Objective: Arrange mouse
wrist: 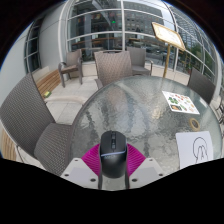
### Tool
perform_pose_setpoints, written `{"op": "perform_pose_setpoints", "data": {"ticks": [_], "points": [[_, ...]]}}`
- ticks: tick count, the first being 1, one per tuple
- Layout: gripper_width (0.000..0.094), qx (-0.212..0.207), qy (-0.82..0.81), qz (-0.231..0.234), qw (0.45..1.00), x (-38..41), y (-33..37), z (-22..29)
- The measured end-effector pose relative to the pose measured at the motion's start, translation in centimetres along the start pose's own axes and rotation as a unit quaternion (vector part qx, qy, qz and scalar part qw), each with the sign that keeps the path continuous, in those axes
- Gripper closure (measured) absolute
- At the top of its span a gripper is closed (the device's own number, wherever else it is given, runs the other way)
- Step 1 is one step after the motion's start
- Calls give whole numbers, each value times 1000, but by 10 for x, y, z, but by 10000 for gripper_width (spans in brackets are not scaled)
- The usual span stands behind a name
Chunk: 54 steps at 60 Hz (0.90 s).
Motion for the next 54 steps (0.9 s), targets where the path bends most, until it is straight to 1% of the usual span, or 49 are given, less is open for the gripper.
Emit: {"op": "perform_pose_setpoints", "data": {"ticks": [2, 9, 11, 13, 15, 20, 21, 27, 29, 31, 36, 37, 40, 42, 43, 44, 45, 48, 50, 51, 54], "points": [[653, 3, 3, 0, 1000, 0, 0, 0], [658, 18, 5, 2, 1000, 0, 2, 4], [657, 32, 8, 3, 999, -2, 6, 9], [657, 31, 24, 6, 999, -5, 14, 24], [656, 17, 40, 8, 999, -10, 26, 46], [655, -47, 42, -2, 998, -33, 70, 112], [654, -59, 41, -5, 997, -41, 77, 129], [657, -127, 29, -34, 991, -90, 136, 192], [656, -146, 26, -45, 988, -110, 155, 208], [655, -158, 23, -56, 986, -133, 162, 213], [655, -175, 16, -81, 981, -184, 192, 211], [656, -172, 15, -86, 981, -195, 190, 213], [656, -159, 14, -103, 982, -224, 190, 195], [657, -141, 14, -114, 983, -242, 184, 179], [658, -133, 14, -119, 984, -246, 181, 157], [658, -120, 15, -120, 985, -260, 176, 160], [658, -109, 17, -122, 986, -267, 171, 150], [658, -77, 11, -119, 990, -285, 152, 126], [658, -59, 3, -116, 992, -283, 141, 83], [658, -50, -4, -111, 993, -292, 134, 85], [658, -24, -18, -103, 994, -301, 114, 61]]}}
Point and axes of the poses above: the point between the fingertips, and its own axes, seen from behind it with the camera up: x to the left, z up, y backward, against the way the camera looks, the point moved 10 cm from there along y, backward, against the way the camera looks, and after that the axes turned 7 degrees about -x, right-handed, at the moved point
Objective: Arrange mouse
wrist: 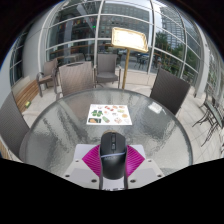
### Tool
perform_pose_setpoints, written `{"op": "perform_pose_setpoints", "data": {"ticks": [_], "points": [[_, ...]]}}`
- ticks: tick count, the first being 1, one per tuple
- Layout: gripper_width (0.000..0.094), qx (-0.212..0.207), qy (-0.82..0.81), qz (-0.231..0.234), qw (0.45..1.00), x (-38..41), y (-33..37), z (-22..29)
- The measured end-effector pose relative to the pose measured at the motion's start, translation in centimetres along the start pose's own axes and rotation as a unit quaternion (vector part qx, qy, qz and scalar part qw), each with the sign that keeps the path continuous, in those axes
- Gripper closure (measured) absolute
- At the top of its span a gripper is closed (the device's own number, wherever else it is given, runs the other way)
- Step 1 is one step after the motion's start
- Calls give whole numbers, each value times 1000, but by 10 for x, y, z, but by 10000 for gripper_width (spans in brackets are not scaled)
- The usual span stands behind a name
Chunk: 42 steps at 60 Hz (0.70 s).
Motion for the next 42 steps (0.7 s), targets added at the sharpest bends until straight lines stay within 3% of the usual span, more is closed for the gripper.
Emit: {"op": "perform_pose_setpoints", "data": {"ticks": [7, 13, 28, 31, 37, 42], "points": [[658, 56, -8, 8, 998, -2, -30, -67], [624, 80, -17, 19, 996, -1, -36, -102], [464, 53, -13, 41, 998, -6, -42, -104], [374, 60, -11, 31, 998, -8, -41, -104], [61, 88, 2, 19, 996, -13, -30, -95], [72, 67, -2, 23, 998, -10, -11, -68]]}}
Point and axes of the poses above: the point between the fingertips, and its own axes, seen from behind it with the camera up: x to the left, z up, y backward, against the way the camera looks, the point moved 10 cm from there along y, backward, against the way the camera looks, and after that the axes turned 7 degrees about -x, right-handed, at the moved point
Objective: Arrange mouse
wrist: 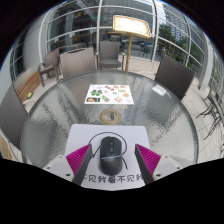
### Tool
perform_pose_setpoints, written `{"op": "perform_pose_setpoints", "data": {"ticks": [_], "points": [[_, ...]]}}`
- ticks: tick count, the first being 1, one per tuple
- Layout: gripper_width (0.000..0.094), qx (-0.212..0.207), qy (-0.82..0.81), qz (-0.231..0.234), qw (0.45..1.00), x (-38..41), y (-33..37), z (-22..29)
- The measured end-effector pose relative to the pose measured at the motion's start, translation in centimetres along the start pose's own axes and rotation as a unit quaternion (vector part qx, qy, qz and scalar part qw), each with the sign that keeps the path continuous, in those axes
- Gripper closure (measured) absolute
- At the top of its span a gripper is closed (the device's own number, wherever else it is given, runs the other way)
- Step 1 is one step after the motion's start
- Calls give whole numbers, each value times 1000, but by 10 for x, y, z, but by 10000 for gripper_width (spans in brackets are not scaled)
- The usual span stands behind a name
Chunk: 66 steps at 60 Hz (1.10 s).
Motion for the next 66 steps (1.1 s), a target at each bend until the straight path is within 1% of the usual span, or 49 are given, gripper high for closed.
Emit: {"op": "perform_pose_setpoints", "data": {"ticks": [3, 10, 18, 23, 28, 34, 39, 40, 51, 66], "points": [[75, -16, -7, 3, 1000, 2, 19, 15], [71, -50, -5, -7, 999, 6, 69, 50], [69, -96, -14, 2, 995, 14, 125, 84], [69, -122, -14, 4, 992, 19, 159, 94], [70, -140, -11, 2, 990, 22, 178, 102], [70, -157, -20, 9, 987, 29, 200, 98], [72, -160, -26, 11, 987, 29, 209, 97], [72, -160, -26, 11, 987, 32, 211, 89], [74, -143, -11, 16, 990, 38, 218, 70], [73, -131, -6, 8, 991, 34, 219, 63]]}}
Point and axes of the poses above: the point between the fingertips, and its own axes, seen from behind it with the camera up: x to the left, z up, y backward, against the way the camera looks, the point moved 10 cm from there along y, backward, against the way the camera looks, and after that the axes turned 7 degrees about -x, right-handed, at the moved point
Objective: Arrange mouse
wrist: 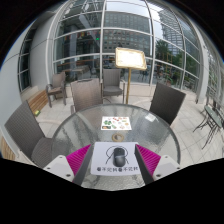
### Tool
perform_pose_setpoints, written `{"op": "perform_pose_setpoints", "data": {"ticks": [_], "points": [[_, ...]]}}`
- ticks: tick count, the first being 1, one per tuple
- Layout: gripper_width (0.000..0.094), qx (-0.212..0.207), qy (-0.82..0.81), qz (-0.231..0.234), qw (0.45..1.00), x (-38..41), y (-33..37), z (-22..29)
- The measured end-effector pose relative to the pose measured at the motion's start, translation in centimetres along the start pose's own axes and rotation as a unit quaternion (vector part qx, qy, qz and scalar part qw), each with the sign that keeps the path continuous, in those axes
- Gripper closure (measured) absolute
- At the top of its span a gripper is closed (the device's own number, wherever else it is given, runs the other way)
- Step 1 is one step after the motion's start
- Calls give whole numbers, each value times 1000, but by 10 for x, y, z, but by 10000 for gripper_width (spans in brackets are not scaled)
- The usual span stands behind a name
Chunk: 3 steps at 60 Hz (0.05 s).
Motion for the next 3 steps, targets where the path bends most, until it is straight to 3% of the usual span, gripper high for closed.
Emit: {"op": "perform_pose_setpoints", "data": {"ticks": [3], "points": [[73, -1, -2, -1, 1000, 0, 0, 0]]}}
Point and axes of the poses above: the point between the fingertips, and its own axes, seen from behind it with the camera up: x to the left, z up, y backward, against the way the camera looks, the point moved 10 cm from there along y, backward, against the way the camera looks, and after that the axes turned 7 degrees about -x, right-handed, at the moved point
